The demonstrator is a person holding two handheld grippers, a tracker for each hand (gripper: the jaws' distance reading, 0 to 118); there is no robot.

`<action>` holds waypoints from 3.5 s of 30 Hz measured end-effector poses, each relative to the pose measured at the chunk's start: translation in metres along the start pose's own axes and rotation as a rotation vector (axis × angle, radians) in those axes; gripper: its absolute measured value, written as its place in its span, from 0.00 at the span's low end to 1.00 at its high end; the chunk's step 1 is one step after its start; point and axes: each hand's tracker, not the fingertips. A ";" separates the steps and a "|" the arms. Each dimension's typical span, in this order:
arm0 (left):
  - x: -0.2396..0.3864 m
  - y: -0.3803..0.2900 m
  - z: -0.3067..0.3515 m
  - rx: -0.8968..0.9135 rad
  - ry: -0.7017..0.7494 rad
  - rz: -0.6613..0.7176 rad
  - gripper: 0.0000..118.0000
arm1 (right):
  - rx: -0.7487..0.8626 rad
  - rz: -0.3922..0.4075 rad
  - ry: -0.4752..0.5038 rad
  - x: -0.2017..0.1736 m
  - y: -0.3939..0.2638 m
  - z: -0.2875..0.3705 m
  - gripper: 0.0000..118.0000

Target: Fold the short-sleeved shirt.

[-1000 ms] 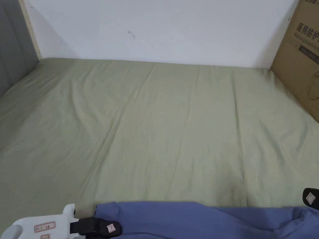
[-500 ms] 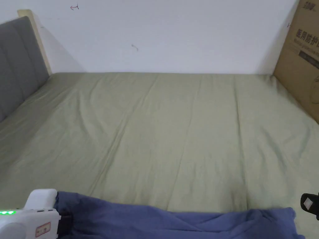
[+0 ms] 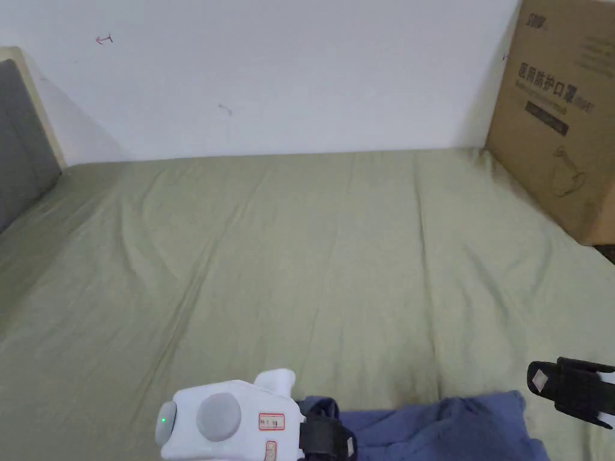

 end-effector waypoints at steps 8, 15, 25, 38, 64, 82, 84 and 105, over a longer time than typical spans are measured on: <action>-0.007 -0.006 0.066 0.143 0.070 -0.066 0.97 | -0.004 -0.007 -0.005 0.010 -0.002 -0.003 0.05; -0.035 -0.020 0.064 0.075 0.120 -0.024 0.05 | -0.005 -0.025 0.008 0.010 -0.004 -0.009 0.05; 0.005 -0.036 -0.036 -0.097 0.013 -0.067 0.03 | -0.021 -0.014 -0.014 0.012 -0.008 -0.003 0.05; 0.004 -0.036 0.010 0.013 -0.266 -0.058 0.03 | -0.017 -0.024 -0.016 0.013 -0.004 -0.005 0.05; -0.165 -0.040 -0.012 0.061 -0.732 0.415 0.99 | -0.047 -0.035 -0.040 0.002 0.005 -0.019 0.05; -0.160 -0.030 0.158 0.254 0.415 0.215 0.08 | -0.063 0.001 0.014 -0.004 0.003 -0.027 0.05; -0.160 -0.025 0.170 0.241 0.611 0.145 0.08 | -0.059 -0.003 0.028 -0.005 0.002 -0.028 0.05; 0.009 0.023 0.005 0.070 -0.154 0.212 0.95 | -0.042 -0.017 0.033 0.015 -0.004 -0.010 0.05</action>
